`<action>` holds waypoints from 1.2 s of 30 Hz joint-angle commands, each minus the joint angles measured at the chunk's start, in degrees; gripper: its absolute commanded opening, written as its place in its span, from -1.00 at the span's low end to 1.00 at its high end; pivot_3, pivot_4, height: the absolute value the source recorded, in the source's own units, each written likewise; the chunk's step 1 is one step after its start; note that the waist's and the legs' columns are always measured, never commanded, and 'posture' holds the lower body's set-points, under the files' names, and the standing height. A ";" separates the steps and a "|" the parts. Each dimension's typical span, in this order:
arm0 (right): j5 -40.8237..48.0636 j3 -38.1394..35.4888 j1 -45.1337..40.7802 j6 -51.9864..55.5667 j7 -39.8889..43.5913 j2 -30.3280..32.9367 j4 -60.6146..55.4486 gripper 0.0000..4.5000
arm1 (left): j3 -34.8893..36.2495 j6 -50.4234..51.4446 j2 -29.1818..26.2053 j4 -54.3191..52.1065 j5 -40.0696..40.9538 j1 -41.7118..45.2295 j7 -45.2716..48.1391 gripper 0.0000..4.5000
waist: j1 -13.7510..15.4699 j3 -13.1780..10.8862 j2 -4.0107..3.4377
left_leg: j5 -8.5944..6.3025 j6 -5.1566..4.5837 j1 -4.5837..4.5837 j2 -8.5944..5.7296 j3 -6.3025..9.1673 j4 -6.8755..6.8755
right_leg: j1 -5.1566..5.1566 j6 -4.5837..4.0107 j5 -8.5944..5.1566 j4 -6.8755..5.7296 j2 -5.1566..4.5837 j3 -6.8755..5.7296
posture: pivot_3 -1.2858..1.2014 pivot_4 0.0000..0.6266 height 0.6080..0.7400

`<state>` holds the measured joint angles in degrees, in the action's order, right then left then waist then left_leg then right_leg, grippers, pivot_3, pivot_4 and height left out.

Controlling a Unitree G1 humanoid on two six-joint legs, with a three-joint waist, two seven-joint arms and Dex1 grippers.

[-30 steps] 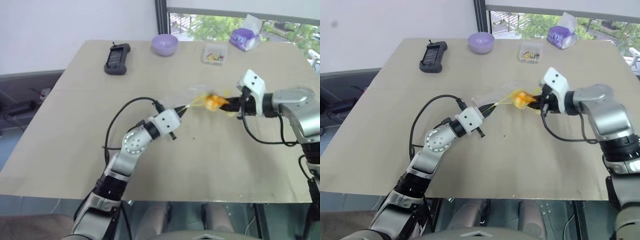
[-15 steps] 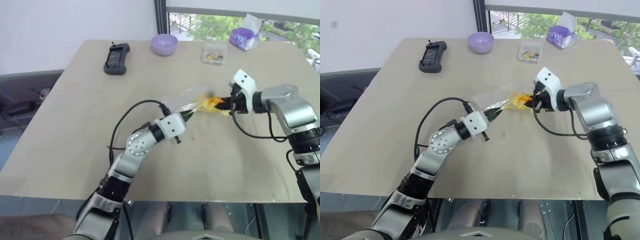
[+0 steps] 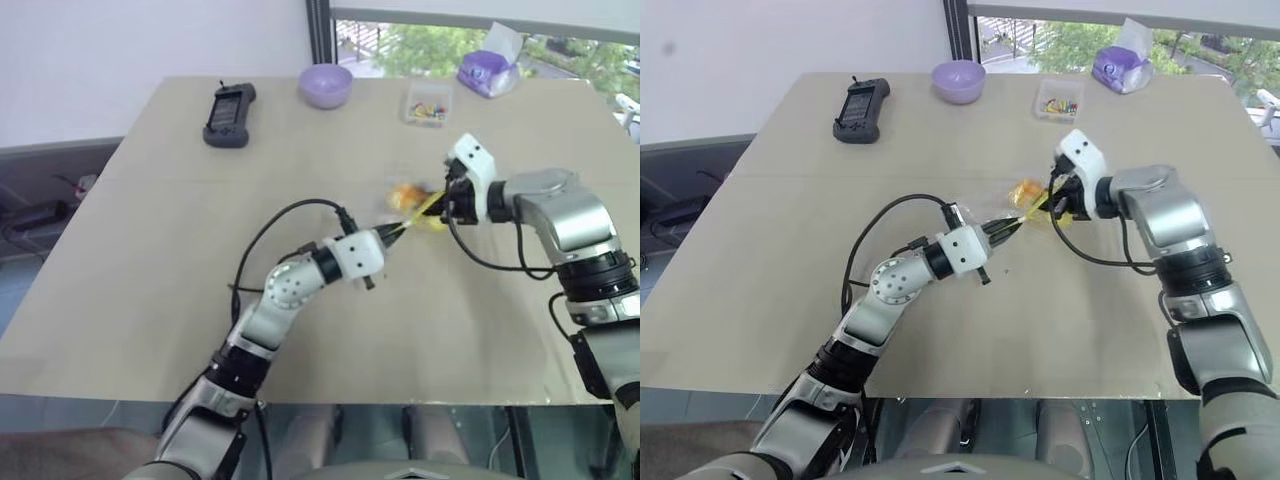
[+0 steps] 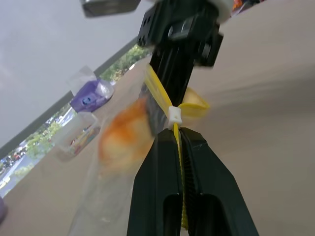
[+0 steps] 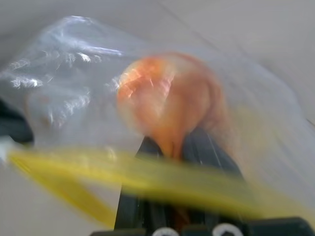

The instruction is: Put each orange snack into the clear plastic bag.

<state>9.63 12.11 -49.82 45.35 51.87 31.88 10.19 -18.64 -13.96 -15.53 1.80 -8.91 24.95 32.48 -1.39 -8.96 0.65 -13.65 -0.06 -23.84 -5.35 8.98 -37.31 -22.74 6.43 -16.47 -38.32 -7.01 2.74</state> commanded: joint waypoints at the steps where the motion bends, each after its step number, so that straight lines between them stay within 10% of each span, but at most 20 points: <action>1: 5.22 -5.81 0.34 5.97 -2.67 -3.24 -4.35 -0.98 | -0.63 -1.77 0.58 -0.37 0.23 0.79 0.11 -1.00 | 0.10 0.00 0.00 | 0.00 0.00 0.00 0.00 0.02 -0.01 | 0.00 0.00 0.00 -0.03 0.00 0.00 | 0.03 -0.52 1.00; 8: 6.56 -7.74 3.03 8.92 -8.67 -6.65 -6.87 -0.98 | -0.63 -2.23 1.66 0.73 0.05 1.81 -0.17 -1.00 | -0.30 0.00 0.00 | 0.01 0.00 0.00 -0.04 0.05 -0.06 | -0.04 0.00 0.00 -0.19 -0.04 0.02 | 0.03 -0.52 1.00; 13: 9.12 -7.96 3.92 9.44 -5.90 -4.05 -10.35 -0.09 | -0.31 -2.27 1.67 0.78 0.02 1.67 -0.35 -1.00 | -0.70 0.00 -0.01 | 0.00 0.00 0.00 -0.15 0.03 -0.07 | -0.07 0.00 -0.01 -0.23 -0.04 0.04 | 0.03 -0.52 1.00; 36: 11.71 -13.97 16.57 -13.64 17.47 21.39 -11.53 -0.09 | 1.34 -0.48 1.50 0.56 0.86 1.48 -1.70 -1.00 | 0.35 -0.01 0.01 | 0.00 -0.01 0.02 -0.17 -0.04 -0.09 | -0.04 0.01 -0.01 -0.21 -0.04 0.05 | 0.03 -0.52 1.00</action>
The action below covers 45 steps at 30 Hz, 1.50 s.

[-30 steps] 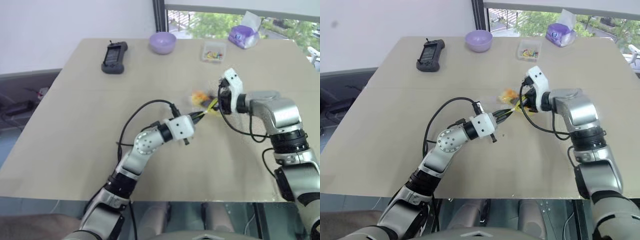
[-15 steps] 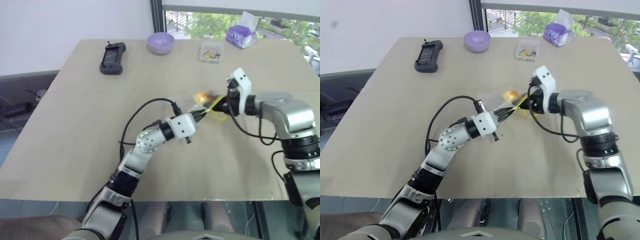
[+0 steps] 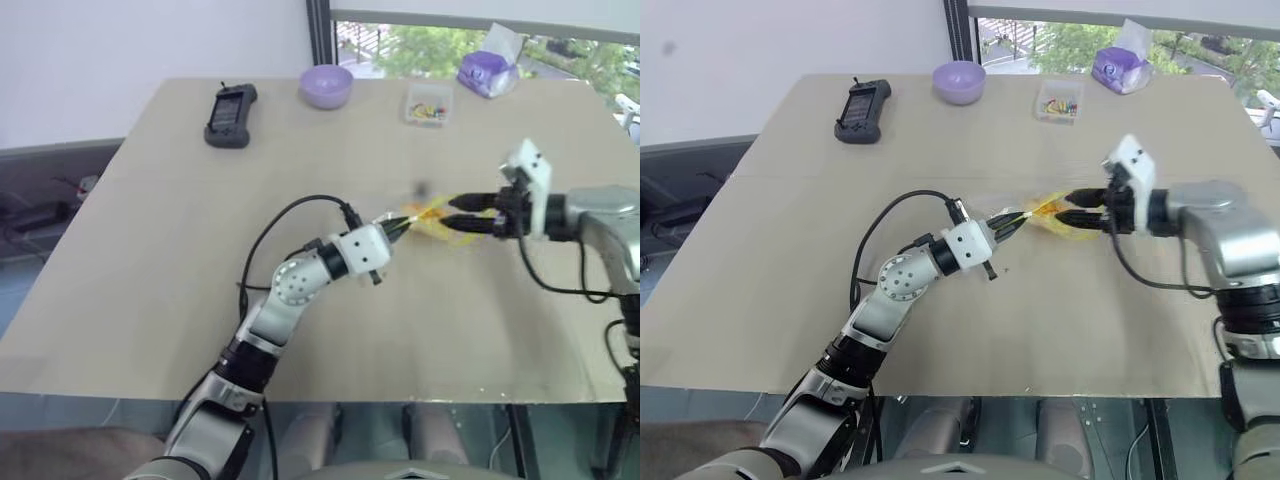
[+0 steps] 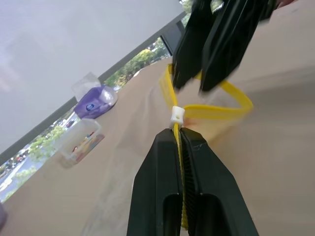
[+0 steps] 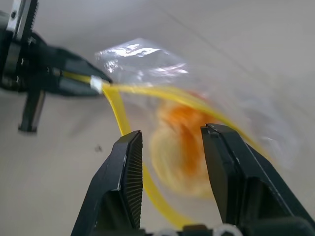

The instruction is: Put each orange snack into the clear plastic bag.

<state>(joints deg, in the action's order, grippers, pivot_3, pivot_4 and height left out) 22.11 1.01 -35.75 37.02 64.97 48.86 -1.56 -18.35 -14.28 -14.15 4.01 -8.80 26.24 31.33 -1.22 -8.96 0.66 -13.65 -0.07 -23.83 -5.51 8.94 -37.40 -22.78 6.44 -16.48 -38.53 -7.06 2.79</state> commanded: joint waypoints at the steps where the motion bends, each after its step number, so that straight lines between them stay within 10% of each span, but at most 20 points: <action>1: -1.80 -3.19 3.90 -7.08 5.39 6.70 1.01 -0.09 | 1.10 -0.06 0.07 -1.77 0.78 0.16 -0.54 -1.00 | 0.29 0.00 0.00 | 0.00 0.00 0.00 0.01 -0.01 0.00 | 0.01 0.00 0.00 0.01 0.02 0.00 | 0.03 -0.52 1.00; 17: -28.89 8.52 3.01 -34.26 -11.13 3.22 13.96 -0.09 | 0.69 0.00 0.93 -1.20 1.21 0.61 0.36 -1.00 | -0.36 0.00 -0.01 | 0.00 0.00 0.12 0.15 -0.38 -0.06 | -0.04 0.01 0.00 -0.20 0.04 0.29 | 0.03 -0.52 1.00; 30: -27.29 7.68 0.52 -36.12 -9.49 -0.02 14.47 -0.09 | 0.72 0.56 0.95 -2.05 1.03 -0.22 0.14 -1.00 | 0.32 0.00 -0.01 | 0.00 0.01 0.12 0.15 -0.34 -0.06 | -0.03 0.01 0.00 -0.18 0.09 0.26 | 0.03 -0.52 1.00; 35: -27.18 7.60 1.13 -36.13 -8.46 0.55 13.63 -0.99 | 0.72 0.42 1.01 -1.79 1.11 -0.09 0.19 -1.00 | 0.29 0.00 -0.01 | 0.00 0.00 0.12 0.13 -0.34 -0.06 | -0.03 0.01 0.00 -0.19 0.09 0.27 | 0.03 -0.52 1.00; 45: -26.25 6.14 1.00 -33.78 -8.34 0.68 12.82 -0.99 | 1.57 0.10 1.17 -0.55 0.99 1.19 -0.59 -1.00 | 0.29 0.00 -0.01 | 0.00 0.01 0.12 0.13 -0.34 -0.06 | -0.03 0.01 0.00 -0.19 0.09 0.26 | 0.03 -0.52 1.00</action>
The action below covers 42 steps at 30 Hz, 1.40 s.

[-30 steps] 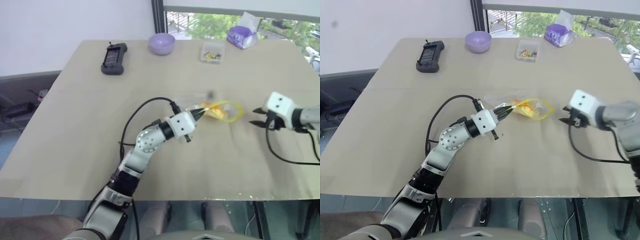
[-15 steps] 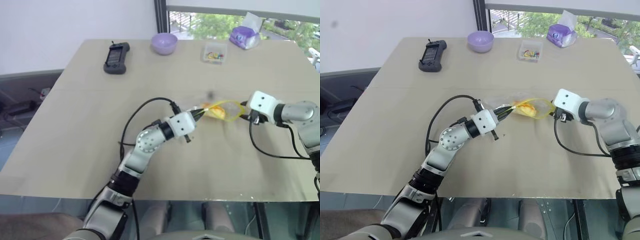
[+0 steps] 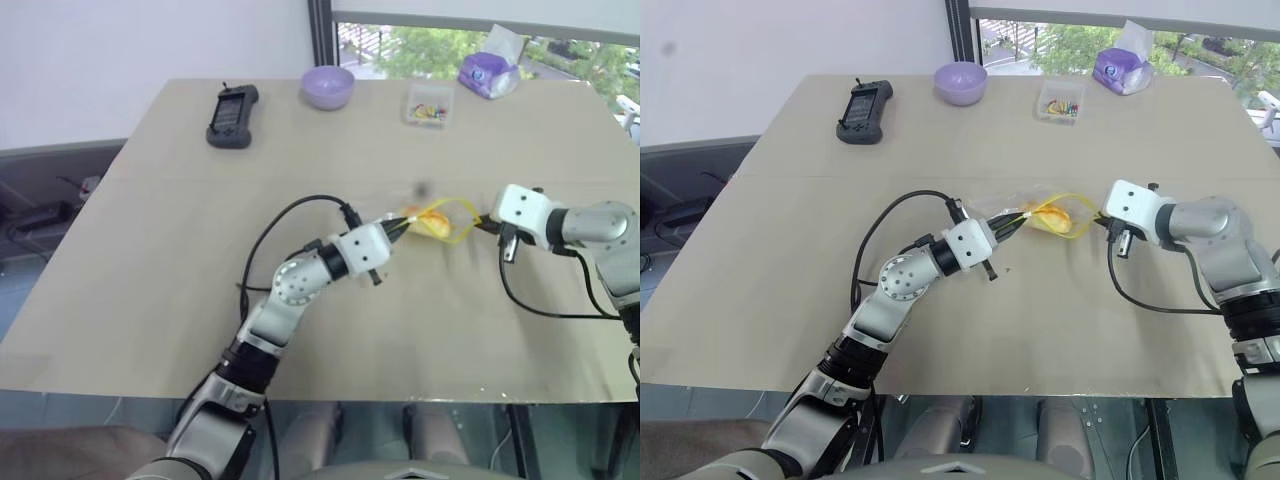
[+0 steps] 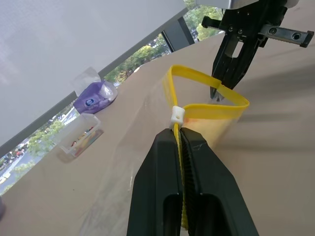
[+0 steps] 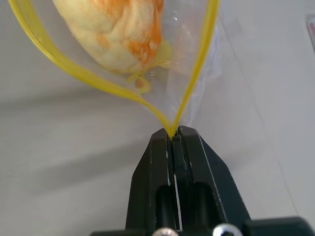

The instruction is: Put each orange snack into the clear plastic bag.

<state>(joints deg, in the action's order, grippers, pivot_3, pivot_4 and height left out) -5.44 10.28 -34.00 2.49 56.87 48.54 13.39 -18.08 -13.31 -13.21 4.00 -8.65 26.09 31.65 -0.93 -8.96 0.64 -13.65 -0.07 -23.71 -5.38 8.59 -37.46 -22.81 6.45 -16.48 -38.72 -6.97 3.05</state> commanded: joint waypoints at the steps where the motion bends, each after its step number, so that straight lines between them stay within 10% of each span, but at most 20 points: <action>1: 2.22 -4.03 -1.52 1.62 -0.36 0.84 -2.24 -0.99 | 2.06 -0.36 0.45 -0.30 1.13 1.97 -1.53 -1.00 | 0.03 0.00 0.00 | 0.00 0.00 0.00 0.00 0.00 0.00 | 0.00 0.00 0.00 0.00 0.00 0.00 | 0.03 -0.52 1.00; 20: 7.08 -12.93 -14.64 7.30 -7.42 0.69 -1.40 -0.99 | 10.13 1.41 3.70 5.21 5.24 15.48 -8.91 -1.00 | -0.04 -0.04 0.05 | 0.00 0.00 -0.11 -0.03 0.00 0.02 | -0.04 0.00 0.00 0.14 -0.03 -0.02 | 0.03 -0.52 1.00; 39: 17.75 -11.73 11.36 25.86 10.86 12.10 -25.93 -0.99 | 2.09 13.50 0.60 -7.98 7.65 -2.66 2.12 -1.00 | 0.11 -0.01 0.01 | -0.01 -0.02 0.07 0.05 -0.01 -0.08 | 0.07 0.01 0.01 -0.15 -0.01 0.01 | 0.03 -0.52 1.00; 42: 17.04 -12.39 10.80 24.73 11.65 15.15 -23.86 -0.58 | 1.64 13.76 0.73 -8.89 7.65 -3.06 2.28 -1.00 | 0.15 -0.01 0.01 | -0.01 -0.02 0.07 0.05 -0.01 -0.08 | 0.08 0.01 0.00 -0.12 -0.01 0.00 | 0.03 -0.52 1.00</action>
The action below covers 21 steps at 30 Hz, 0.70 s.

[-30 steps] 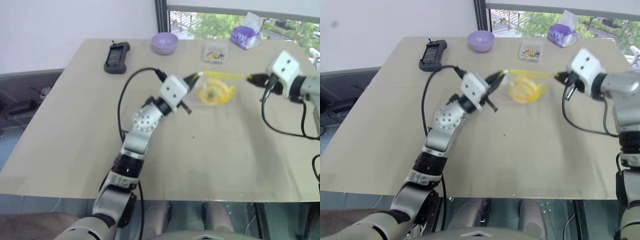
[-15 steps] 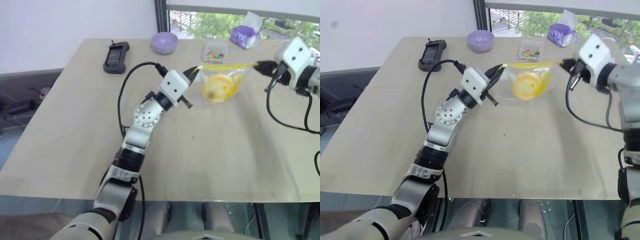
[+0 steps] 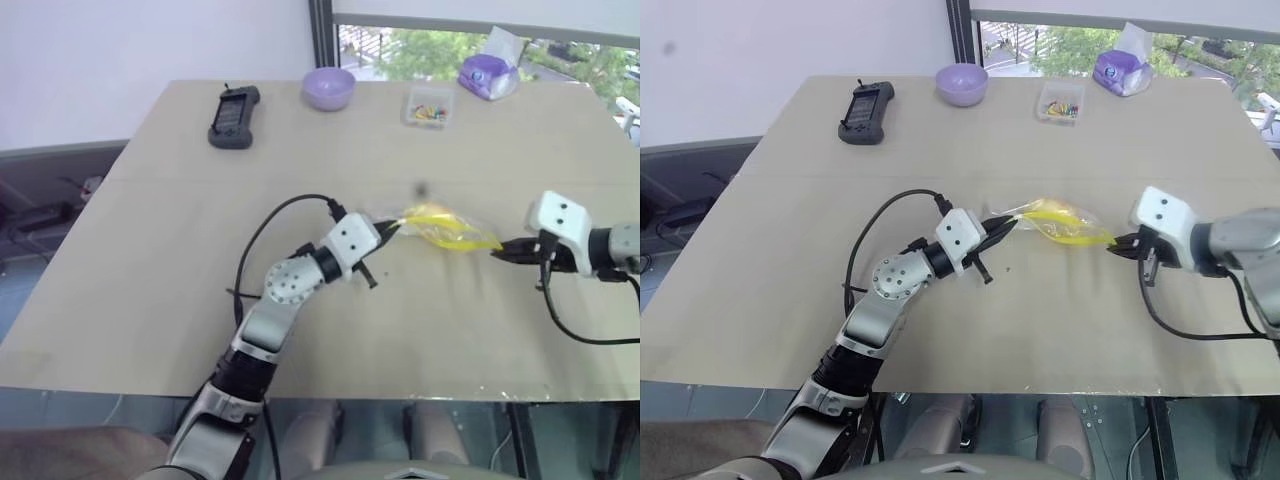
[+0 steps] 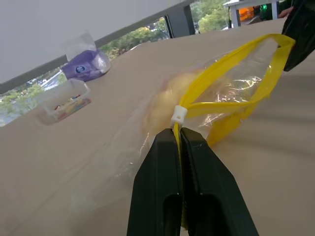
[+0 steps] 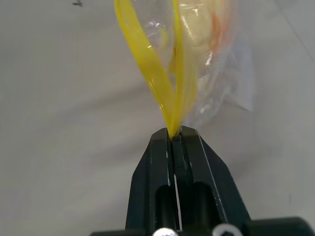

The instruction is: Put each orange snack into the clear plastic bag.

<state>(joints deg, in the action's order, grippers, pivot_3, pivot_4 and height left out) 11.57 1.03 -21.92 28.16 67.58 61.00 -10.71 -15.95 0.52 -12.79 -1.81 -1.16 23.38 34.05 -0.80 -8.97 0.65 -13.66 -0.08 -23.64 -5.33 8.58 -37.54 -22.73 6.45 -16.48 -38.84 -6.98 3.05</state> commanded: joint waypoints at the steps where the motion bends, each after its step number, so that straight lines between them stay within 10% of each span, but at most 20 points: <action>1: -0.33 -3.30 -1.34 -1.22 0.65 3.37 0.78 -0.38 | -0.55 -0.07 0.29 -3.19 0.14 -0.37 -0.12 -1.00 | 0.07 0.00 0.01 | 0.00 0.00 -0.01 0.00 0.01 0.00 | 0.00 0.00 0.00 0.02 0.00 -0.02 | 0.03 -0.52 1.00; 5: 1.40 -5.30 -2.80 -0.59 1.73 5.71 0.65 0.42 | 0.24 -0.90 0.50 -3.13 0.19 0.60 -0.96 -1.00 | 0.05 -0.01 0.01 | 0.00 0.00 -0.05 0.01 0.00 0.00 | -0.01 0.00 0.00 0.06 -0.02 -0.01 | 0.03 -0.52 1.00; 21: 5.31 4.31 -15.38 1.25 -6.45 -11.90 -5.44 0.42 | -0.07 -1.31 2.01 -5.58 1.50 1.42 -0.60 -1.00 | 0.26 -0.01 0.09 | 0.00 0.01 -0.12 0.00 0.09 -0.01 | -0.04 0.00 0.00 0.11 -0.06 -0.07 | 0.03 -0.52 1.00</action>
<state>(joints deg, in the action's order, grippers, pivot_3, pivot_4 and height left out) 17.63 5.89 -35.60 31.57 61.81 49.39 -16.22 -15.87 0.32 -10.85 -4.28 -0.03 24.46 33.43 -0.54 -8.99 0.74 -13.65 -0.07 -23.75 -5.32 8.67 -37.55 -22.78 6.45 -16.48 -38.74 -7.00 2.98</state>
